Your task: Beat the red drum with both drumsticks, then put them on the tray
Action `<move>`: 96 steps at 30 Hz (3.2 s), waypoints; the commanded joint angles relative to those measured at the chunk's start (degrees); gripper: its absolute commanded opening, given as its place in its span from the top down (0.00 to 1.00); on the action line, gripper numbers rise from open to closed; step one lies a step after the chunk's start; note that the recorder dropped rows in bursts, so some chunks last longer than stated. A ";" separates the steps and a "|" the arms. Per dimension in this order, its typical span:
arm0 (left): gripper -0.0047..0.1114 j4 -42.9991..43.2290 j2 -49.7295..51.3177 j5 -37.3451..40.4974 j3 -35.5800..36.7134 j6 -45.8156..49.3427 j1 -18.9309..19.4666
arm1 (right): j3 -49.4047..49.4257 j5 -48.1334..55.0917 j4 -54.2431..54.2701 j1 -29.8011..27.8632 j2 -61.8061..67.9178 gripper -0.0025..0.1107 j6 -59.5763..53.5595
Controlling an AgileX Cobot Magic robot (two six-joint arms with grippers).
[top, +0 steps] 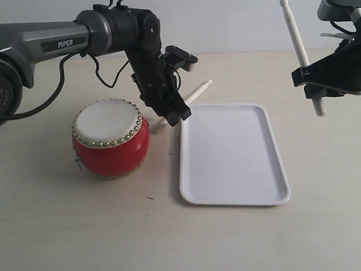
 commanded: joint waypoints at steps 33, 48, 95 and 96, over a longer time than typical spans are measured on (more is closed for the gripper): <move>0.96 8.11 -4.13 -1.21 -0.34 -4.49 -0.02 | 0.06 -3.07 0.30 -0.23 -0.60 0.98 -0.67; 0.96 4.31 -27.51 3.85 6.64 -7.53 4.28 | 0.06 1.85 1.18 3.15 -1.27 0.98 -0.46; 0.96 15.28 -92.43 -7.34 81.57 -24.17 13.79 | -30.43 36.50 -3.73 36.73 22.94 0.98 8.18; 0.96 15.13 -92.43 -7.34 81.57 -24.05 13.79 | -30.40 36.50 -2.87 36.73 23.92 0.98 8.18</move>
